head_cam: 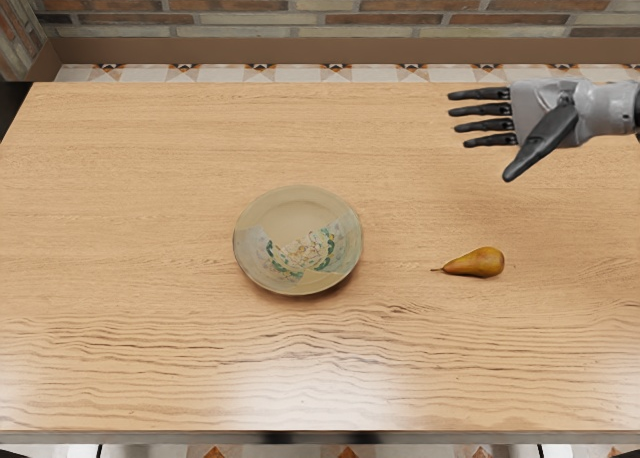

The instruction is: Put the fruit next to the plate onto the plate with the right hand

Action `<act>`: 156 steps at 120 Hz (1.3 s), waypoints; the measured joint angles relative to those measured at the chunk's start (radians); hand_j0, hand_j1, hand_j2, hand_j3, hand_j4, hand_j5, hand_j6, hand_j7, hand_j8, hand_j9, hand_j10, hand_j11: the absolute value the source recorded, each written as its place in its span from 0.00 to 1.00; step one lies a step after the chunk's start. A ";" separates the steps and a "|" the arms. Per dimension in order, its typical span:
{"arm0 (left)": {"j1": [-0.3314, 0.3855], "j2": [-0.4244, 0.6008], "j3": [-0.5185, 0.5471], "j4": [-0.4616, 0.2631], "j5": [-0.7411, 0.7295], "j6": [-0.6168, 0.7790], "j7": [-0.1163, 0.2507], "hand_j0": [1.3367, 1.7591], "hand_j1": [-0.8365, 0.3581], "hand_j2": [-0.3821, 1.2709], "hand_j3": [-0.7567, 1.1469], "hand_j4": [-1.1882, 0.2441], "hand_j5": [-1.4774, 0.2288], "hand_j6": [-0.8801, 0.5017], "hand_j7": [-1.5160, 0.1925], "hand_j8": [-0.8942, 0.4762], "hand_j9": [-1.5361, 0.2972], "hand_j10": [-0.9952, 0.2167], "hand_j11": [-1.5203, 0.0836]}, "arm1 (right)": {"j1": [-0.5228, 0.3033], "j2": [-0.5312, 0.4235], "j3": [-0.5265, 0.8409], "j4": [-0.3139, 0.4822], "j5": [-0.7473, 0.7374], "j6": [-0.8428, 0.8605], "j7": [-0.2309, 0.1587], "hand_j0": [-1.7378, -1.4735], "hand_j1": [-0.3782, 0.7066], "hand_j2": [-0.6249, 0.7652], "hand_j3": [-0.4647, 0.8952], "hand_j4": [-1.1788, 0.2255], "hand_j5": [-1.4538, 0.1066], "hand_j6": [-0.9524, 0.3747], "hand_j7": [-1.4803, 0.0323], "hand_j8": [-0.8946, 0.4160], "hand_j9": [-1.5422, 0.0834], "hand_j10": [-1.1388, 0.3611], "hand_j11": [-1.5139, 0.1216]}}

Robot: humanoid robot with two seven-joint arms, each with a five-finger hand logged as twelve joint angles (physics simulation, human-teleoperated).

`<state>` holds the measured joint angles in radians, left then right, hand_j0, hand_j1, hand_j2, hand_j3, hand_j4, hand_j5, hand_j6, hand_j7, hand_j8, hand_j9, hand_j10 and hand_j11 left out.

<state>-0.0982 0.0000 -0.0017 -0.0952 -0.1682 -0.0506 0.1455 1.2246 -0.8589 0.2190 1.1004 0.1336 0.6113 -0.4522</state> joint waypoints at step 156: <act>0.000 0.000 0.000 0.000 0.000 0.000 0.000 0.76 0.97 0.23 0.40 0.81 0.85 0.62 0.87 0.64 0.82 0.80 0.93 | -0.086 -0.115 0.047 0.536 -0.841 -0.329 -0.053 0.30 0.07 0.44 0.34 0.81 0.90 0.68 0.94 0.65 0.92 0.73 0.89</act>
<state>-0.0982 0.0000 -0.0017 -0.0951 -0.1682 -0.0506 0.1455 1.1388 -0.9744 0.2661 1.6368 -0.7072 0.2823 -0.5052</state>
